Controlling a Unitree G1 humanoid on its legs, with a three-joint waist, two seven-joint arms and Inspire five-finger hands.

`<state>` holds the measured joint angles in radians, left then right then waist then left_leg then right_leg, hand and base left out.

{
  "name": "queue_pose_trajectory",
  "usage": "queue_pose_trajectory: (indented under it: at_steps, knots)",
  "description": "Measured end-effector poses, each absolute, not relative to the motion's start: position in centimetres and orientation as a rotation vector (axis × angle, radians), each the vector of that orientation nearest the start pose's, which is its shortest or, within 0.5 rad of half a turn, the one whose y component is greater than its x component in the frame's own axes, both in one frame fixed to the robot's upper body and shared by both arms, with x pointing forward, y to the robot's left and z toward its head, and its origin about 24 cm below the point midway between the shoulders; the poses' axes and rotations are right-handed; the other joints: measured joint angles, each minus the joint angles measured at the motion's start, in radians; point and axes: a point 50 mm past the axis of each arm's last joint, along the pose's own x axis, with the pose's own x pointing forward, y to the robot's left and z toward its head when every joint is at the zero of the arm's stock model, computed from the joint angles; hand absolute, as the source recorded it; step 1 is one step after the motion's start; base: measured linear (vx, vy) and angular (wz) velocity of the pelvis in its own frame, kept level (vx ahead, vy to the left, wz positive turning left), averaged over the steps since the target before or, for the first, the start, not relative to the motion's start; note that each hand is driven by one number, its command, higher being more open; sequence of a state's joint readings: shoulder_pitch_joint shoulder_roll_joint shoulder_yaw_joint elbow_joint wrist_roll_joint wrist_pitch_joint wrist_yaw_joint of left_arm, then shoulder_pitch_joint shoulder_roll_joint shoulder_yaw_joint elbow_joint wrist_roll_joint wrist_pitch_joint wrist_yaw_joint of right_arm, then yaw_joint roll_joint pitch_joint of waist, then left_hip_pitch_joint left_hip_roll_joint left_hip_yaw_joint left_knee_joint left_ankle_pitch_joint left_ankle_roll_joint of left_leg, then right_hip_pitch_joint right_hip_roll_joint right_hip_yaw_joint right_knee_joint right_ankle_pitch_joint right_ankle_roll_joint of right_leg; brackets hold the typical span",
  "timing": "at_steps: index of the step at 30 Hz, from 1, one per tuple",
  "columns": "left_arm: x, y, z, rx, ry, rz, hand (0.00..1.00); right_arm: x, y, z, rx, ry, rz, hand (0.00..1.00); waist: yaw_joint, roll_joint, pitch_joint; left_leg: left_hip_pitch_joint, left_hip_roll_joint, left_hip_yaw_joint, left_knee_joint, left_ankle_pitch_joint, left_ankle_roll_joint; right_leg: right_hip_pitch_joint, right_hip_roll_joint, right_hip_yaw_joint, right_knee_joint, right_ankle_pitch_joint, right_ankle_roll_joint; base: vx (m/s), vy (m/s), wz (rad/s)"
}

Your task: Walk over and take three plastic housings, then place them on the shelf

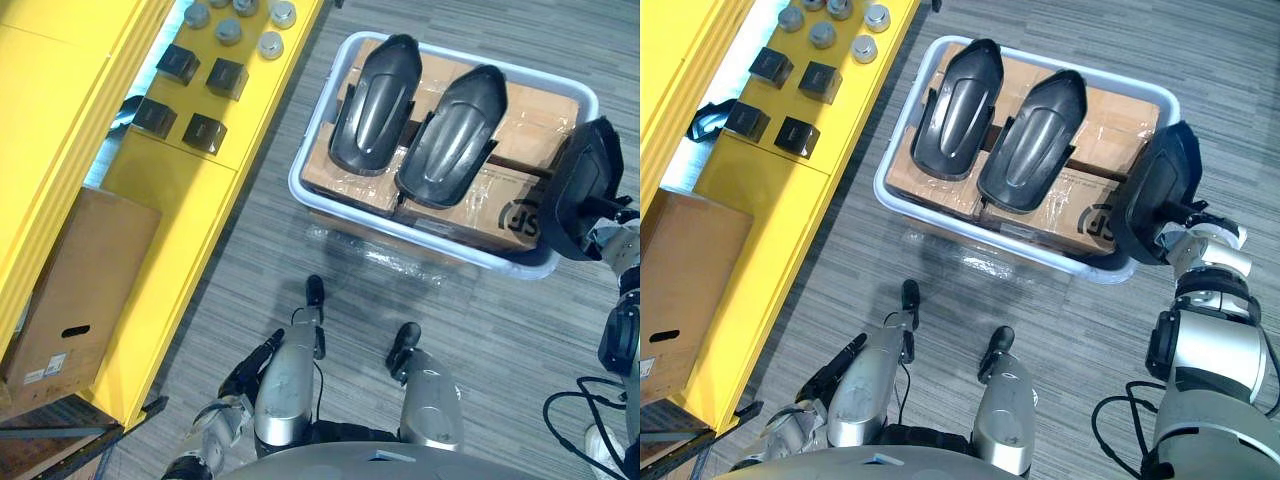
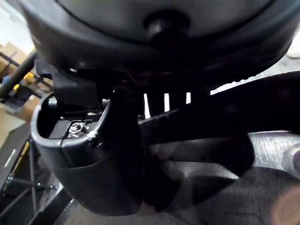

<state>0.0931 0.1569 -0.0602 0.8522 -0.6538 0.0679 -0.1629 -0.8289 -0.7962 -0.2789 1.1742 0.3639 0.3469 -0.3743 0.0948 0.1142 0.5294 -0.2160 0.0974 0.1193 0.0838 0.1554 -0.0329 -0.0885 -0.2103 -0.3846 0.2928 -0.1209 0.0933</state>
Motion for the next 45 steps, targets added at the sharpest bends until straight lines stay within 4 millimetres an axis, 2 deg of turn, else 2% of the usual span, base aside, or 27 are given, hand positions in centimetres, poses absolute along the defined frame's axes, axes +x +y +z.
queue_pose_trajectory:
  at_steps: [3, 4, 6, 7, 8, 9, 11, 12, 13, 14, 16, 19, 21, 22, 23, 26, 30, 33, 39, 45]
  knots:
    - [11.9, 19.2, -14.3, -0.537, 0.915, 0.181, 1.0, 31.0, -40.2, 12.7, 0.016, 0.308, -0.998, 0.0, -0.024, -0.008, -0.004, 0.054, -0.003, 0.001, -0.028, 0.001, -0.004, 0.058, 0.005, -0.006, -0.04, 0.008, 0.006, 0.08, -0.023, 0.01]
    - [11.8, 19.3, -14.2, -0.543, 0.899, 0.196, 1.0, 31.1, -39.8, 14.0, -0.063, 0.205, -0.992, 0.0, -0.04, -0.011, -0.008, 0.072, -0.008, -0.001, -0.046, 0.005, -0.009, 0.075, 0.005, -0.012, -0.055, 0.011, 0.01, 0.04, -0.011, 0.03]
    - [11.6, 19.5, -14.1, -0.544, 0.885, 0.228, 1.0, 31.2, -39.2, 15.3, -0.131, 0.111, -0.984, 0.0, -0.052, -0.017, -0.013, 0.098, -0.012, 0.0, -0.073, 0.012, -0.01, 0.098, 0.005, -0.016, -0.075, 0.016, 0.015, 0.06, -0.005, 0.02]
    - [11.6, 19.8, -13.8, -0.53, 0.859, 0.267, 1.0, 31.1, -38.6, 15.8, -0.181, 0.049, -0.98, 0.0, -0.053, -0.028, -0.029, 0.122, -0.015, 0.006, -0.097, 0.015, -0.009, 0.117, 0.007, -0.016, -0.094, 0.019, 0.019, 0.07, -0.006, -0.04]
    - [11.6, 20.3, -13.3, -0.496, 0.828, 0.318, 1.0, 30.9, -37.3, 15.2, -0.212, 0.009, -0.965, 0.0, -0.054, -0.048, -0.081, 0.122, -0.015, 0.01, -0.114, 0.016, -0.01, 0.118, 0.012, -0.016, -0.117, 0.022, 0.021, 0.11, -0.023, -0.07]
    - [11.9, 20.7, -12.8, -0.465, 0.802, 0.336, 1.0, 30.7, -36.6, 14.8, -0.225, -0.006, -0.954, 0.0, -0.055, -0.059, -0.105, 0.126, -0.015, 0.012, -0.122, 0.016, -0.01, 0.123, 0.015, -0.017, -0.129, 0.023, 0.022, 0.14, -0.049, -0.01]
    - [13.4, 22.4, -10.4, -0.363, 0.666, 0.406, 1.0, 29.8, -34.3, 13.8, -0.275, -0.062, -0.909, 0.0, -0.05, -0.1, -0.155, 0.153, -0.015, 0.012, -0.131, 0.007, -0.018, 0.163, 0.022, -0.026, -0.164, 0.026, 0.023, 0.14, -0.065, 0.05]
    - [15.0, 23.3, -8.3, -0.326, 0.553, 0.436, 1.0, 29.2, -33.1, 13.3, -0.295, -0.099, -0.887, 0.0, -0.045, -0.12, -0.18, 0.158, -0.015, 0.01, -0.124, -0.004, -0.021, 0.181, 0.023, -0.034, -0.177, 0.026, 0.023, 0.09, -0.063, 0.05]
    - [15.8, 23.7, -7.1, -0.311, 0.489, 0.446, 1.0, 29.0, -32.5, 13.3, -0.297, -0.12, -0.876, 0.0, -0.044, -0.127, -0.191, 0.158, -0.016, 0.009, -0.119, -0.009, -0.022, 0.185, 0.023, -0.036, -0.179, 0.026, 0.023, 0.08, -0.054, 0.08]
    - [17.1, 24.2, -4.6, -0.265, 0.363, 0.459, 1.0, 28.6, -31.6, 13.3, -0.31, -0.159, -0.86, 0.0, -0.045, -0.138, -0.207, 0.16, -0.018, 0.008, -0.108, -0.017, -0.02, 0.197, 0.022, -0.041, -0.185, 0.028, 0.027, 0.08, -0.031, 0.07]
    - [18.8, 24.5, -0.1, -0.196, 0.144, 0.455, 1.0, 28.1, -30.5, 13.7, -0.338, -0.232, -0.84, 0.0, -0.045, -0.138, -0.21, 0.175, -0.022, 0.009, -0.078, -0.042, -0.019, 0.232, 0.018, -0.048, -0.196, 0.038, 0.033, 0.02, -0.004, 0.02]
    - [19.7, 23.9, 5.1, -0.113, -0.099, 0.416, 1.0, 27.4, -29.3, 14.2, -0.382, -0.319, -0.819, 0.0, -0.044, -0.125, -0.232, 0.176, -0.027, 0.011, -0.046, -0.066, -0.015, 0.254, 0.014, -0.049, -0.213, 0.049, 0.038, 0.0, 0.0, 0.0]
    - [20.0, 23.1, 6.6, -0.105, -0.167, 0.37, 1.0, 27.2, -28.6, 14.6, -0.409, -0.369, -0.802, 0.0, -0.047, -0.113, -0.241, 0.177, -0.03, 0.011, -0.034, -0.073, -0.012, 0.26, 0.01, -0.05, -0.213, 0.05, 0.041, -0.01, 0.014, -0.02]
    - [20.4, 21.8, 7.5, -0.115, -0.206, 0.296, 1.0, 27.4, -27.8, 14.8, -0.447, -0.41, -0.776, 0.0, -0.047, -0.102, -0.252, 0.188, -0.035, 0.014, -0.035, -0.075, -0.011, 0.271, 0.005, -0.049, -0.217, 0.053, 0.045, -0.03, 0.022, -0.06]
    - [20.5, 21.3, 7.6, -0.116, -0.211, 0.261, 1.0, 27.4, -27.5, 14.9, -0.46, -0.423, -0.764, 0.0, -0.047, -0.098, -0.258, 0.19, -0.036, 0.014, -0.035, -0.076, -0.011, 0.274, 0.005, -0.049, -0.22, 0.056, 0.049, -0.05, 0.032, -0.05]
    - [21.2, 17.9, 7.9, -0.151, -0.219, 0.059, 1.0, 27.9, -24.9, 15.2, -0.495, -0.482, -0.661, 0.0, -0.045, -0.089, -0.282, 0.19, -0.037, 0.02, -0.04, -0.078, -0.009, 0.275, 0.004, -0.049, -0.233, 0.062, 0.049, -0.06, 0.02, -0.03]
    - [21.3, 14.3, 7.8, -0.255, -0.17, -0.181, 1.0, 28.3, -20.5, 15.0, -0.503, -0.57, -0.465, 0.0, -0.046, -0.091, -0.313, 0.196, -0.038, 0.029, -0.091, -0.044, -0.004, 0.256, 0.007, -0.046, -0.244, 0.075, 0.044, -0.04, 0.003, -0.06]
    - [21.3, 13.5, 7.8, -0.309, -0.166, -0.246, 1.0, 28.3, -18.4, 14.5, -0.463, -0.578, -0.379, 0.0, -0.043, -0.092, -0.327, 0.21, -0.041, 0.037, -0.122, -0.023, -0.001, 0.252, 0.007, -0.042, -0.244, 0.083, 0.044, -0.02, 0.005, -0.03]
    - [21.8, 12.6, 8.4, -0.426, -0.169, -0.353, 1.0, 28.1, -16.0, 14.0, -0.431, -0.612, -0.267, 0.0, -0.043, -0.093, -0.345, 0.228, -0.054, 0.04, -0.168, 0.003, 0.008, 0.247, -0.001, -0.035, -0.244, 0.088, 0.045, -0.03, 0.023, -0.01]
    - [21.6, 11.4, 8.3, -0.436, -0.155, -0.418, 1.0, 28.1, -13.4, 12.2, -0.446, -0.598, -0.137, 0.0, -0.049, -0.089, -0.365, 0.228, -0.058, 0.038, -0.173, 0.015, 0.009, 0.244, 0.002, -0.039, -0.247, 0.087, 0.043, -0.05, 0.012, 0.01]
